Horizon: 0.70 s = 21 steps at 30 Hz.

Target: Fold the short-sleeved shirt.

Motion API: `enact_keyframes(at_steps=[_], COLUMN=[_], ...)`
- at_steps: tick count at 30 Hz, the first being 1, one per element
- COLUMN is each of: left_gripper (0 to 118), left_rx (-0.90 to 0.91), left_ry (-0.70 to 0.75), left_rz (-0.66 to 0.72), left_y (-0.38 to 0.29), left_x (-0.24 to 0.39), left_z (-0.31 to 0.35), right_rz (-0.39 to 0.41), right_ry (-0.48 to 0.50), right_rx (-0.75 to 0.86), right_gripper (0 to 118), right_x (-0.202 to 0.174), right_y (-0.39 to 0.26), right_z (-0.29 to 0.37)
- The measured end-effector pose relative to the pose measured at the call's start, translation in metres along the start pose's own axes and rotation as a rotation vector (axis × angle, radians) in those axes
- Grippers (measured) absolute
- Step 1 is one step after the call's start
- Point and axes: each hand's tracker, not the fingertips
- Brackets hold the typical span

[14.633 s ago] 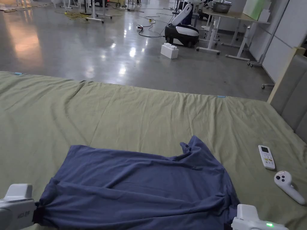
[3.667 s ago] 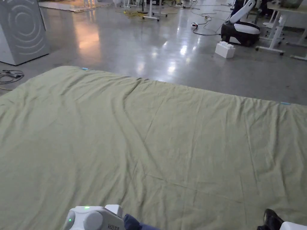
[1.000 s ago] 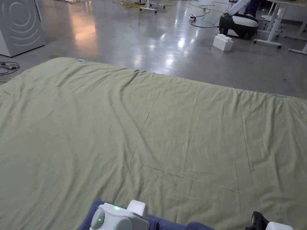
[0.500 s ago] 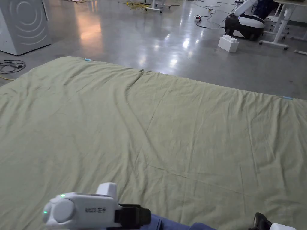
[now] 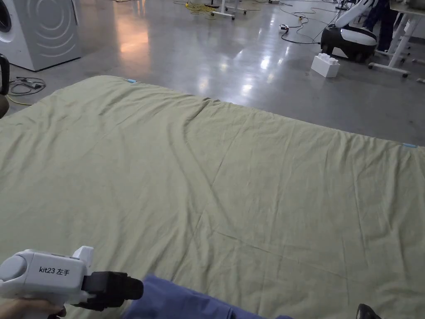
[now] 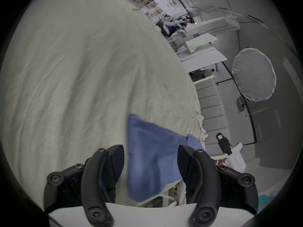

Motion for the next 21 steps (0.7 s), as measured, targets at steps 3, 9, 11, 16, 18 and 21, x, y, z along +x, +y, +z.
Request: enact_keyframes(at_steps=[3,9,11,16,18,21], left_gripper=[70,62,29,12,10,10], left_rx=[-0.068,-0.098,-0.085,-0.05,-0.046,-0.021], left_ry=[-0.05,-0.264,-0.176,-0.099,-0.079,-0.078], left_rz=[0.061,0.14,0.083,0.025,-0.003,0.002], left_y=[-0.006,-0.019,-0.016,-0.015,-0.011,-0.005], left_x=[-0.02,-0.031,-0.024,0.002,0.005,0.024], left_z=[-0.02,-0.072,-0.075,-0.059,-0.051,-0.036], right_rz=[0.007,0.016,0.018,0.02,0.02,0.022], right_ry=[-0.006,-0.013,-0.014,-0.016,-0.016,-0.012], right_rx=[-0.004,-0.007,-0.008,-0.008,-0.01,-0.011], right_gripper=[0,0,0,0,0,0], right_x=[-0.001,-0.004,-0.005,-0.004,-0.004,-0.003], right_y=[0.001,0.005,0.005,0.006,0.006,0.005], right_z=[0.0,-0.001,-0.002,-0.003,-0.004,-0.006])
